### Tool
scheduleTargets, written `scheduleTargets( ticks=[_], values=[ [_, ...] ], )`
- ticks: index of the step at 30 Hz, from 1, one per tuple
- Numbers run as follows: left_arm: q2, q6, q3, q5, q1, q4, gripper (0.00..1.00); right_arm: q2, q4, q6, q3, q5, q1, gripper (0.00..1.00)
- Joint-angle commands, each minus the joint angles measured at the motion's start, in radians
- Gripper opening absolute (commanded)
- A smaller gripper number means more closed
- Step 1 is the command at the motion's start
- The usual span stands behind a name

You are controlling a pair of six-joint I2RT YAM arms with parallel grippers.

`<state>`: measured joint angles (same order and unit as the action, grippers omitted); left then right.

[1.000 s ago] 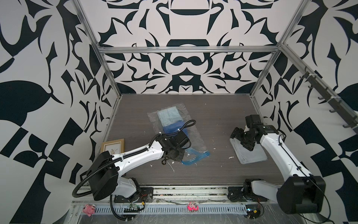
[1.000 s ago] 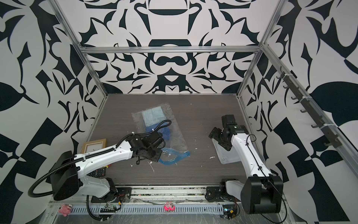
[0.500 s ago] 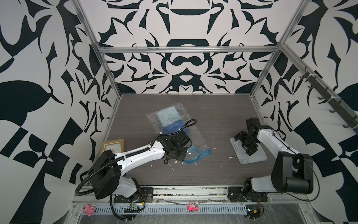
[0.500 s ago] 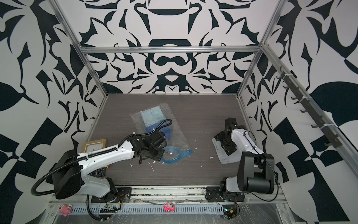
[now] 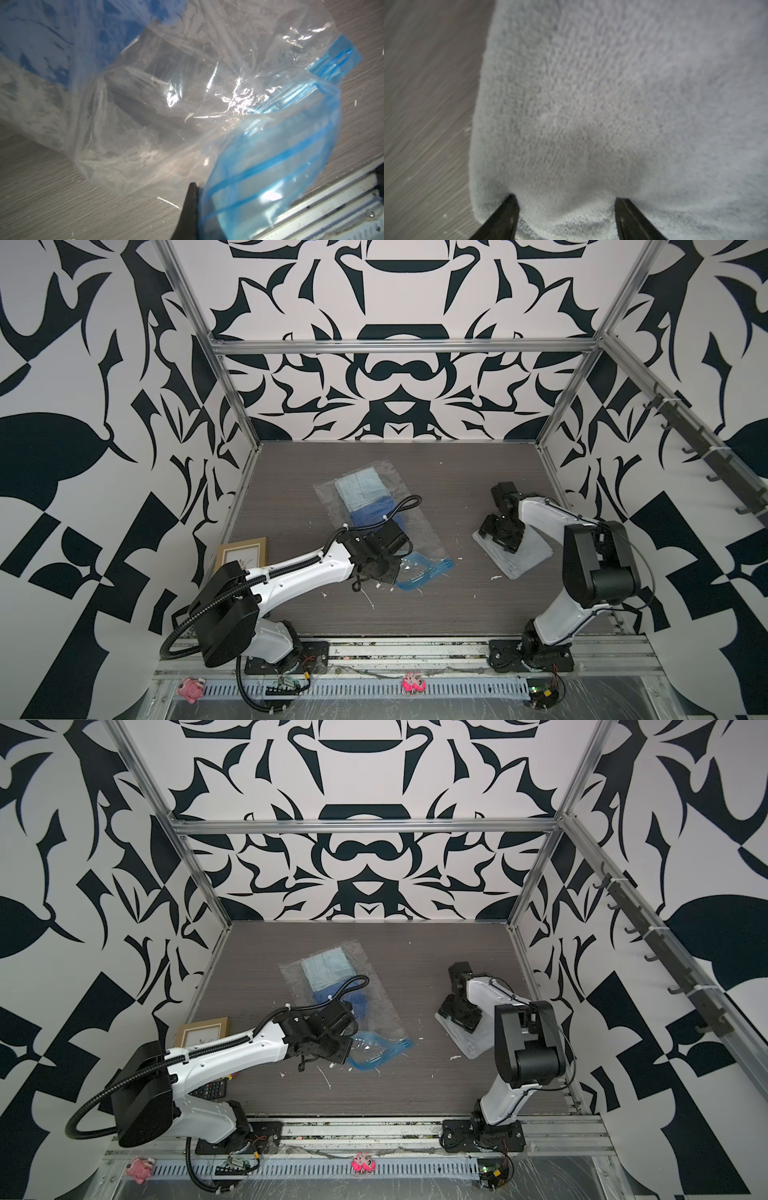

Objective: Place the folded towel into the vacuum bag
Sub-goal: Adjust the towel at the center of the board.

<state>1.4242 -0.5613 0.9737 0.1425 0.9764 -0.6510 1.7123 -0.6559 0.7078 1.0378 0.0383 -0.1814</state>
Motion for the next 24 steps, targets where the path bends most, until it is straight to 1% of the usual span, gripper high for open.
scheduleTargets(
  ticks=[1, 4, 6, 8, 9, 11, 14, 16, 18, 20, 22, 24],
  values=[
    [-0.027, -0.031, 0.037, 0.066, -0.005, -0.034, 0.0, 0.035, -0.01, -0.112, 0.017, -0.03, -0.128, 0.73],
    [-0.033, -0.051, 0.045, 0.089, -0.011, -0.052, 0.0, -0.002, -0.035, -0.166, 0.005, -0.033, -0.192, 0.74],
    [-0.038, -0.061, 0.044, 0.092, -0.013, -0.057, 0.0, -0.058, -0.044, -0.18, -0.039, -0.033, -0.199, 0.76],
    [-0.039, -0.068, 0.043, 0.095, -0.013, -0.058, 0.0, -0.128, -0.062, -0.18, -0.098, -0.005, -0.192, 0.8],
    [-0.037, -0.07, 0.043, 0.094, -0.015, -0.058, 0.0, -0.163, -0.086, -0.172, -0.124, 0.022, -0.175, 0.83],
    [-0.027, -0.074, 0.049, 0.09, -0.015, -0.058, 0.0, -0.217, -0.114, -0.166, -0.171, 0.02, -0.113, 0.86],
    [-0.004, -0.072, 0.066, 0.077, -0.015, -0.048, 0.0, -0.278, -0.112, -0.166, -0.232, -0.072, 0.02, 0.87],
    [0.014, -0.069, 0.083, 0.068, -0.015, -0.049, 0.0, -0.318, -0.1, -0.147, -0.243, -0.129, 0.068, 0.88],
    [0.024, -0.069, 0.1, 0.067, -0.015, -0.054, 0.0, -0.356, -0.097, -0.1, -0.231, -0.155, 0.073, 0.88],
    [0.024, -0.069, 0.107, 0.064, -0.015, -0.052, 0.0, -0.398, -0.096, -0.024, -0.218, -0.184, 0.073, 0.88],
    [0.021, -0.071, 0.109, 0.063, -0.015, -0.048, 0.0, -0.453, -0.094, 0.084, -0.218, -0.207, 0.073, 0.88],
    [0.023, -0.066, 0.109, 0.054, -0.015, -0.043, 0.0, -0.517, -0.086, 0.21, -0.244, -0.203, 0.074, 0.89]
  ],
)
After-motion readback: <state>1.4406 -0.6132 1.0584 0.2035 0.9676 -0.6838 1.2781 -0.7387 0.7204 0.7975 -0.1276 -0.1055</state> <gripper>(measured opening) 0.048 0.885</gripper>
